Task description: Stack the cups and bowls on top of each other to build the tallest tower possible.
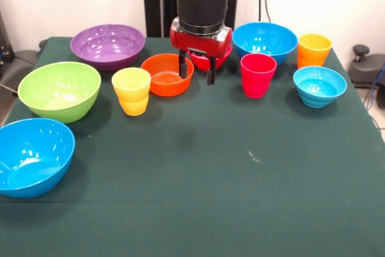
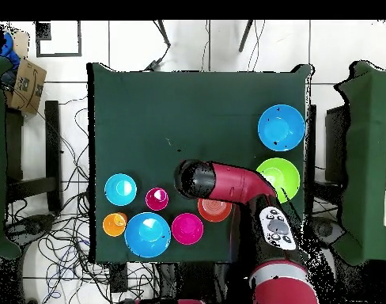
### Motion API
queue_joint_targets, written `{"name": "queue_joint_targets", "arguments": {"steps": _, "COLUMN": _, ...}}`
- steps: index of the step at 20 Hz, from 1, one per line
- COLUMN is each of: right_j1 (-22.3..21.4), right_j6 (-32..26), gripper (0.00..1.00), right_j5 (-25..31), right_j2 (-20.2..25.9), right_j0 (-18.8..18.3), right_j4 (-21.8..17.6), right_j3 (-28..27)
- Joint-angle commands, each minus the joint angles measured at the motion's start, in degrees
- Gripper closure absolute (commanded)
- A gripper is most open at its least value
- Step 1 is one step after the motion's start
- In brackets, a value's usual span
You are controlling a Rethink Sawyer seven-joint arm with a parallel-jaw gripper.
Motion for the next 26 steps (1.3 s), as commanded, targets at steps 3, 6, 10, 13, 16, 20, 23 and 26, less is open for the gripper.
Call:
{"name": "queue_joint_targets", "arguments": {"steps": 3, "right_j1": 0.91, "right_j6": -0.56, "gripper": 0.0, "right_j5": -1.36, "right_j2": 4.5, "right_j0": -0.74, "right_j4": -3.91, "right_j3": 1.16}}
{"name": "queue_joint_targets", "arguments": {"steps": 6, "right_j1": 1.08, "right_j6": -0.36, "gripper": 0.0, "right_j5": -1.73, "right_j2": 4.57, "right_j0": -0.65, "right_j4": -3.88, "right_j3": 1.23}}
{"name": "queue_joint_targets", "arguments": {"steps": 10, "right_j1": 1.4, "right_j6": -0.21, "gripper": 0.0, "right_j5": -2.16, "right_j2": 4.51, "right_j0": -0.6, "right_j4": -4.0, "right_j3": 1.25}}
{"name": "queue_joint_targets", "arguments": {"steps": 13, "right_j1": 2.03, "right_j6": 0.1, "gripper": 0.0, "right_j5": -3.16, "right_j2": 4.31, "right_j0": -0.56, "right_j4": -4.28, "right_j3": 1.33}}
{"name": "queue_joint_targets", "arguments": {"steps": 16, "right_j1": 2.68, "right_j6": 0.07, "gripper": 0.0, "right_j5": -4.12, "right_j2": 4.25, "right_j0": -0.74, "right_j4": -4.72, "right_j3": 1.62}}
{"name": "queue_joint_targets", "arguments": {"steps": 20, "right_j1": 3.04, "right_j6": -0.63, "gripper": 0.0, "right_j5": -2.4, "right_j2": 3.82, "right_j0": -0.76, "right_j4": -5.16, "right_j3": 1.66}}
{"name": "queue_joint_targets", "arguments": {"steps": 23, "right_j1": 3.43, "right_j6": -0.99, "gripper": 0.0, "right_j5": -2.84, "right_j2": 3.44, "right_j0": -1.08, "right_j4": -6.19, "right_j3": 2.21}}
{"name": "queue_joint_targets", "arguments": {"steps": 26, "right_j1": 3.96, "right_j6": -0.43, "gripper": 0.0, "right_j5": -4.33, "right_j2": 2.74, "right_j0": -1.09, "right_j4": -7.49, "right_j3": 3.0}}
